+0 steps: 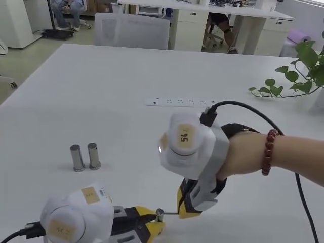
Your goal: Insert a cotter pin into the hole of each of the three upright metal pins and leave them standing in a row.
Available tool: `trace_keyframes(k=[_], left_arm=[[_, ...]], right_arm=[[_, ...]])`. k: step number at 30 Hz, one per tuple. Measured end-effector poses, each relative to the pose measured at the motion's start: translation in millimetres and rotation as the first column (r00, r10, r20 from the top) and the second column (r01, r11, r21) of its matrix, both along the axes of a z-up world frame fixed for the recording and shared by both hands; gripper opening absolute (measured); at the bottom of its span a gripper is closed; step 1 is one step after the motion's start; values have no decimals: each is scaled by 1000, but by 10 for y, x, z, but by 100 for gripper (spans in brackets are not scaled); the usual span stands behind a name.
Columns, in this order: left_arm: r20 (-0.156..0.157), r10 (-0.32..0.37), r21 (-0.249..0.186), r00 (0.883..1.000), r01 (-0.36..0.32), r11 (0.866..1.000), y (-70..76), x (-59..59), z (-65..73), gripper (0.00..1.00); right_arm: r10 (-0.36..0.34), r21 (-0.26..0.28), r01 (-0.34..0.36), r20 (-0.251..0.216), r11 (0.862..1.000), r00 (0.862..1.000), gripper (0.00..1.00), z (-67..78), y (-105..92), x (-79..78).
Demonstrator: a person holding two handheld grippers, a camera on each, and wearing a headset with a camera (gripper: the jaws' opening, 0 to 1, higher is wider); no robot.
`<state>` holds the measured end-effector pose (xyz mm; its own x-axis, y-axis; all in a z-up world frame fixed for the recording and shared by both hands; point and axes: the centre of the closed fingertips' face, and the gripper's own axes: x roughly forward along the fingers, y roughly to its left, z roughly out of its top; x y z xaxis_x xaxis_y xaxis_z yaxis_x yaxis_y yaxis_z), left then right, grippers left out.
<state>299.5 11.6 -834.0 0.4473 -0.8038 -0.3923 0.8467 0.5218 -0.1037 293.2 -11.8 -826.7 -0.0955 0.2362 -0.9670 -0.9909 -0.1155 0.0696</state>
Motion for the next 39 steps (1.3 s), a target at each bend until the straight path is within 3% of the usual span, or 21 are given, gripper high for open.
trace_keyframes(k=[13,17,24,39], left_arm=[[1,-10,3,1000,10,1000,-9,-4,-12,7],[4,-13,3,1000,13,1000,-14,-7,-9,7],[4,-16,5,1000,16,1000,-25,-18,-9,7],[12,-20,11,1000,19,1000,-29,-34,-9,7]], right_arm=[[45,8,-45,7,999,999,3,4,36,-4],[-23,88,27,-55,996,998,3,60,152,-22],[3,68,-1,-33,998,999,3,38,146,-25],[9,94,-6,-34,996,999,3,52,227,-46]])
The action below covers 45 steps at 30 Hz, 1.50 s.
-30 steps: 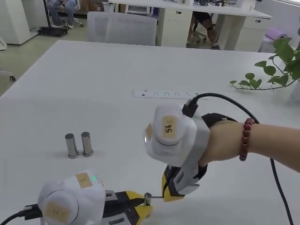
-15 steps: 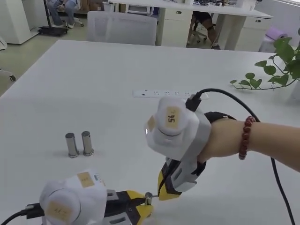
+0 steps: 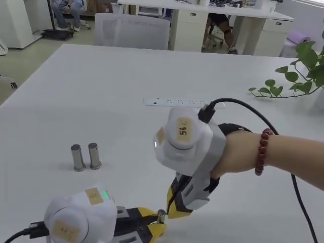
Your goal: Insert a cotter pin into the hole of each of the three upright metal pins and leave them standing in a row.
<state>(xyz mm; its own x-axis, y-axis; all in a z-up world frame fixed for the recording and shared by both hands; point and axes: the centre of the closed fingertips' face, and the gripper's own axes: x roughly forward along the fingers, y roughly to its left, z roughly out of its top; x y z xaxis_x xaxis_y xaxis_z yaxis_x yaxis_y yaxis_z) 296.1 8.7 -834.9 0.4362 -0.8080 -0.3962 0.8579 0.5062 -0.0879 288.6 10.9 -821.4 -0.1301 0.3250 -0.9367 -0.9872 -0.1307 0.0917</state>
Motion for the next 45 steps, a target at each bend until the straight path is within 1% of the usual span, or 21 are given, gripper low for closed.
trace_keyframes(k=[7,11,17,18,19,22,26,33,37,45], left_arm=[[-1,-2,1,1000,2,1000,-3,-6,-6,7],[0,-2,2,1000,2,1000,-6,-7,-7,7],[1,0,5,1000,0,1000,-5,-10,-10,7],[2,0,5,1000,0,1000,-7,-10,-10,7],[1,1,6,1000,-1,1000,-8,-11,-10,7],[2,1,7,1000,-1,1000,-9,-9,-11,7],[2,3,9,1000,-3,1000,-9,-6,-12,7],[2,4,9,1000,-4,1000,-9,-4,-13,7],[0,5,8,1000,-5,1000,-9,-3,-12,7],[-1,4,9,1000,-4,1000,-5,-3,-12,7]], right_arm=[[-6,11,6,-7,1000,1000,3,6,12,-13],[-23,17,24,-17,1000,1000,4,11,8,-16],[-40,48,42,-27,998,999,5,18,10,-22],[-47,62,48,-27,997,999,6,29,19,-20],[-57,75,60,-37,995,998,7,44,26,-28],[-68,92,71,-42,993,997,10,63,30,-24],[-77,93,80,-34,992,996,11,60,1,-4],[-86,85,90,-46,992,995,9,44,-71,-30],[-73,94,76,-42,993,996,6,41,-69,-42],[-70,108,73,-33,992,997,5,36,-33,-18]])
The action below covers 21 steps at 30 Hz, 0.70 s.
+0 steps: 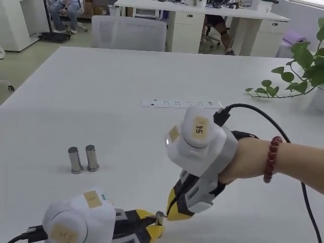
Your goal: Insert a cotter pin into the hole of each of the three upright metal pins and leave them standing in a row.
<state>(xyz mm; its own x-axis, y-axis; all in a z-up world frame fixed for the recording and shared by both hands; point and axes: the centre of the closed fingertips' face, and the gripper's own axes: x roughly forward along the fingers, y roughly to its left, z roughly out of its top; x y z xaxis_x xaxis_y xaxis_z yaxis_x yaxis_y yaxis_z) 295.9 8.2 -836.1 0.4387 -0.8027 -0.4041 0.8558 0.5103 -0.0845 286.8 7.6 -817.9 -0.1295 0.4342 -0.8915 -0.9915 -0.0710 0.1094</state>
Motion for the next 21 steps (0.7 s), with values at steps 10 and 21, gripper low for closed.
trace_keyframes(k=[10,21], left_arm=[[-2,1,-2,1000,-1,1000,1,5,1,7],[-14,14,-15,1000,-14,1000,1,6,-18,8]], right_arm=[[2,2,-2,2,1000,1000,5,-6,5,1],[-13,-4,13,2,1000,1000,7,-41,-8,-4]])
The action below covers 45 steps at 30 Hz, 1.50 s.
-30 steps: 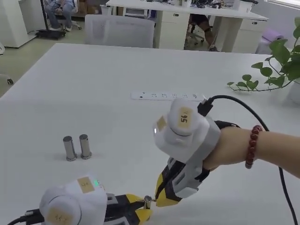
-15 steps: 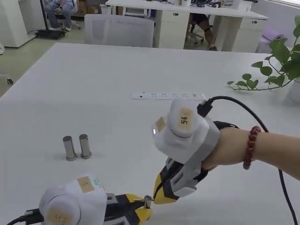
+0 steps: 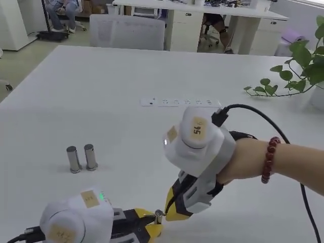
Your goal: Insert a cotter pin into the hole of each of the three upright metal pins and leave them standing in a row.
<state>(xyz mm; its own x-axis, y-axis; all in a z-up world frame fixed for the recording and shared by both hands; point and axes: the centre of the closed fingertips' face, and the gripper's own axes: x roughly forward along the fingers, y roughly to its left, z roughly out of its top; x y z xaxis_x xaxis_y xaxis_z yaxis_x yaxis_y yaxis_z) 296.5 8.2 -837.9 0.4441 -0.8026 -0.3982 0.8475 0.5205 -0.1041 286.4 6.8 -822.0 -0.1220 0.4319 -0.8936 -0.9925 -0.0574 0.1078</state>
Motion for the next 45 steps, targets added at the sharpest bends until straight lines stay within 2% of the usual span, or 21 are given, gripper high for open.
trace_keyframes(k=[3,9,20,28,37,45], left_arm=[[-3,-3,24,1000,3,1000,17,-12,-52,9],[-5,7,22,1000,-7,1000,75,-6,-33,15],[-5,7,-20,1000,-7,1000,148,-40,93,32],[-5,1,-48,1000,-1,999,160,-91,176,42],[-8,-2,-69,1000,1,998,177,-147,238,50],[-19,12,-84,1000,-13,996,224,-194,301,56]], right_arm=[[-6,3,6,-2,1000,1000,9,-6,-6,-1],[-29,24,29,1,999,1000,11,8,-20,21],[-88,134,91,-28,987,996,18,111,100,30],[-102,175,104,-20,979,995,18,117,160,33],[-109,200,110,-17,974,994,17,76,209,8],[-106,201,105,-5,974,994,15,16,211,4]])
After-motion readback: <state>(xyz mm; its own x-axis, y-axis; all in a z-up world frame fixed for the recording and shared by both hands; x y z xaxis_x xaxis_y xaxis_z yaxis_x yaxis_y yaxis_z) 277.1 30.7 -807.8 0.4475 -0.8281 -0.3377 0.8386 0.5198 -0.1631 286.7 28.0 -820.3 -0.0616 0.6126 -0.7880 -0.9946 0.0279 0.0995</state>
